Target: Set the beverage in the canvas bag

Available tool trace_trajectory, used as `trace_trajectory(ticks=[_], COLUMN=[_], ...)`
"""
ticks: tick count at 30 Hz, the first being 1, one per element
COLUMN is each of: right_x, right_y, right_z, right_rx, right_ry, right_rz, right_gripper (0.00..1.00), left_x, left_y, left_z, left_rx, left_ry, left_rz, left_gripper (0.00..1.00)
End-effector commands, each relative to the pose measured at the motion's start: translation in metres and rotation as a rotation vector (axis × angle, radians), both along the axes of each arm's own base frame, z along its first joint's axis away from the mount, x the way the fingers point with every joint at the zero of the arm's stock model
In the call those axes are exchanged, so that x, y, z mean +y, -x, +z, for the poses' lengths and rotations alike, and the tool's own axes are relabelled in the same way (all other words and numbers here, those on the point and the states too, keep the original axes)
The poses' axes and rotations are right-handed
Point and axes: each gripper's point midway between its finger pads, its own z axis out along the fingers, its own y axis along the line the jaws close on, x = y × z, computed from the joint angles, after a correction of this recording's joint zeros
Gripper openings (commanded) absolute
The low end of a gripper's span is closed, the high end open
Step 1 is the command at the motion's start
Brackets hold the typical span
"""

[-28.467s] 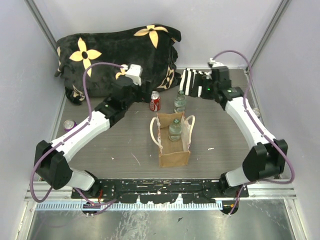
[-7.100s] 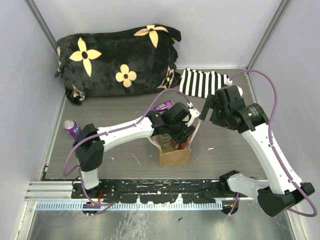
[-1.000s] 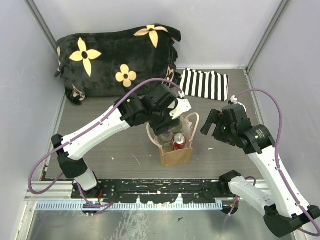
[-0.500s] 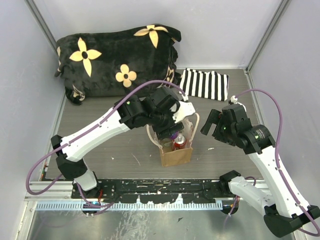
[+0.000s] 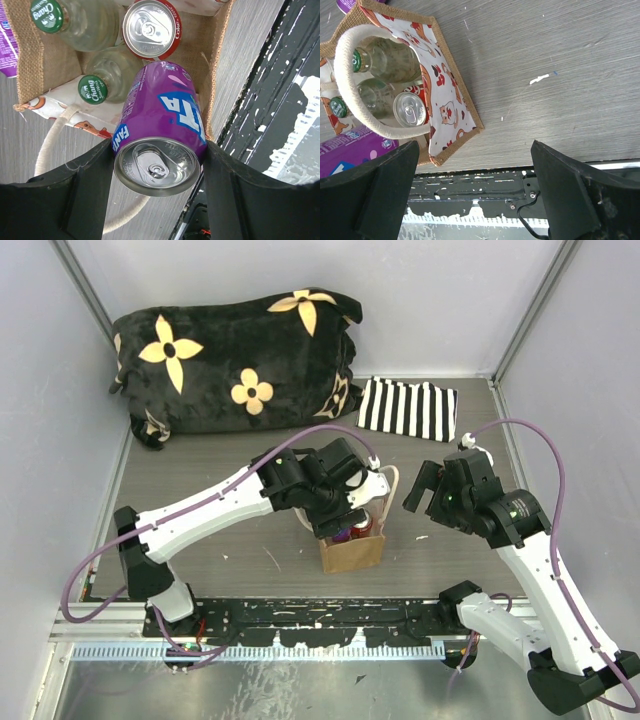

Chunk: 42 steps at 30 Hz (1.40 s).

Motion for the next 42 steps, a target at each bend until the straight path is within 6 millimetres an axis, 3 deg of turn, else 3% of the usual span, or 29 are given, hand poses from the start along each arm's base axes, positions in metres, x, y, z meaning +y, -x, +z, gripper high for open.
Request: trace_trajectory(ticks=[1,14,23,28,38,42], right_x=[-0.004,-0.007,-0.011,-0.011,-0.011,-0.011], right_y=[-0.002,0.003,0.007,0.008,0.01,0.01], right_z=[0.012,0.008,0.005,0.002,-0.003,-0.002], right_rx=[-0.041,-0.032,-0.024,-0.016,-0.007,-0.01], right_ry=[-0.003,-0.003,0.008,0.011,0.01,0.006], right_rz=[-0.026,-0.044,-0.051,-0.051,-0.055,-0.059], right_gripper=[1.0,1.0,1.0,1.0,1.0,1.0], left_x=[-0.009,-0.009,-0.017,-0.012,-0.009,-0.009], left_y=[-0.007,-0.006,-0.006,-0.006,-0.002,-0.002], left_z=[0.01,-0.041,-0.062,-0.056,-0.022,-0.025], left_rx=[-0.06,-0.005,0.136,0.224,0.302,0.315], left_ry=[0.078,0.022,0.022,0.038,0.105,0.098], left_rz=[-0.011,0.0,0.078,0.17,0.288,0.312], left_gripper=[0.0,0.0,0.0,0.0,0.0,0.0])
